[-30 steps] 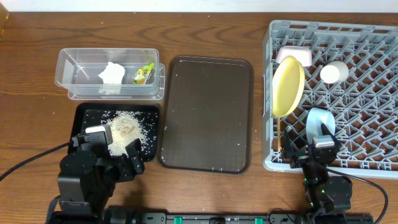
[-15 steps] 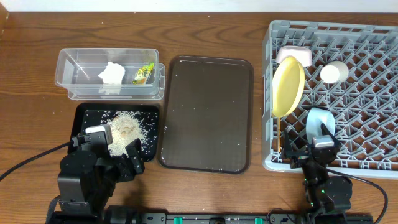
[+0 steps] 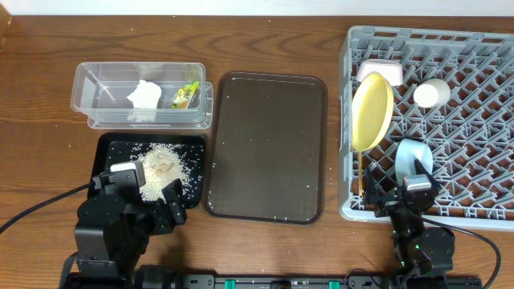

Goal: Sort waste into correct bins and load items into the dishwasher rack

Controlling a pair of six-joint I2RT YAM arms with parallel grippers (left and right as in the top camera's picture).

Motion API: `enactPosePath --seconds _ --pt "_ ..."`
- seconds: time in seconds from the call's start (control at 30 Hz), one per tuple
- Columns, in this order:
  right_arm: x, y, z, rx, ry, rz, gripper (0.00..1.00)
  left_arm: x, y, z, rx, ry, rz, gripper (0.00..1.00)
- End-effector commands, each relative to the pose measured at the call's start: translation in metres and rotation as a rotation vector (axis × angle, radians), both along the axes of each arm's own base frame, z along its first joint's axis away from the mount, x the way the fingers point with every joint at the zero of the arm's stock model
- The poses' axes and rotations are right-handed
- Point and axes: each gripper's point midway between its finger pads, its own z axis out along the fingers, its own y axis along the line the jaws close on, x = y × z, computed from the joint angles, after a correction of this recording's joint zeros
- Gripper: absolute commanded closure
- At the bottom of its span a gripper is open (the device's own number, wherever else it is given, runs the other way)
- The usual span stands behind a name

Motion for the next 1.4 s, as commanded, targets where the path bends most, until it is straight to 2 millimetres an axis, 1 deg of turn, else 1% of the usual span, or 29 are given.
enactPosePath --seconds 0.0,0.03,0.1,0.27,0.37,0.53,0.7,0.8,0.93,1.03,1.13,1.2,1.27,1.3,1.37 --pt "-0.001 0.003 0.000 -0.009 -0.004 0.016 0.01 -0.003 0.005 -0.002 0.017 0.004 0.025 0.10" --pt "-0.001 0.003 0.000 -0.009 -0.004 0.016 0.01 -0.003 0.010 -0.004 0.035 0.007 0.047 0.10" --pt "-0.001 0.003 0.000 -0.009 -0.004 0.017 0.01 -0.004 0.011 -0.008 0.040 0.012 0.053 0.10" --pt "-0.001 0.003 0.000 -0.009 -0.004 0.016 0.01 -0.002 0.015 -0.034 0.050 -0.024 0.068 0.10" --pt "-0.001 0.003 0.000 -0.009 -0.003 0.016 0.01 0.005 0.014 -0.049 0.043 -0.100 0.069 0.10" --pt "-0.001 0.003 0.000 -0.009 -0.004 0.016 0.01 0.018 0.013 -0.065 0.024 -0.256 0.073 0.10" --pt "-0.001 0.003 0.000 -0.009 -0.003 0.016 0.01 0.030 0.013 -0.070 0.011 -0.377 0.081 0.10" --pt "-0.001 0.003 0.000 -0.009 -0.002 0.016 0.01 0.039 0.014 -0.067 0.010 -0.442 0.096 0.10" --pt "-0.001 0.003 0.000 -0.009 -0.003 0.016 0.01 0.051 0.016 -0.059 0.002 -0.549 0.113 0.10" --pt "-0.001 0.003 0.000 -0.009 -0.002 0.016 0.01 0.058 0.021 -0.050 -0.001 -0.646 0.148 0.10" --pt "-0.001 0.003 0.000 -0.009 -0.002 0.016 0.01 0.061 0.028 -0.041 0.007 -0.734 0.188 0.10" --pt "-0.001 0.003 0.000 -0.009 -0.002 0.016 0.01 0.061 0.026 -0.037 0.062 -0.760 0.157 0.10" --pt "-0.001 0.003 0.000 -0.009 -0.002 0.016 0.01 0.062 0.018 -0.043 0.126 -0.741 0.087 0.10" --pt "-0.001 0.003 0.000 -0.009 -0.002 0.016 0.01 0.062 0.018 -0.048 0.133 -0.720 0.084 0.10" --pt "-0.001 0.003 0.000 -0.009 -0.002 0.016 0.01 0.063 0.018 -0.063 0.139 -0.658 0.077 0.10"
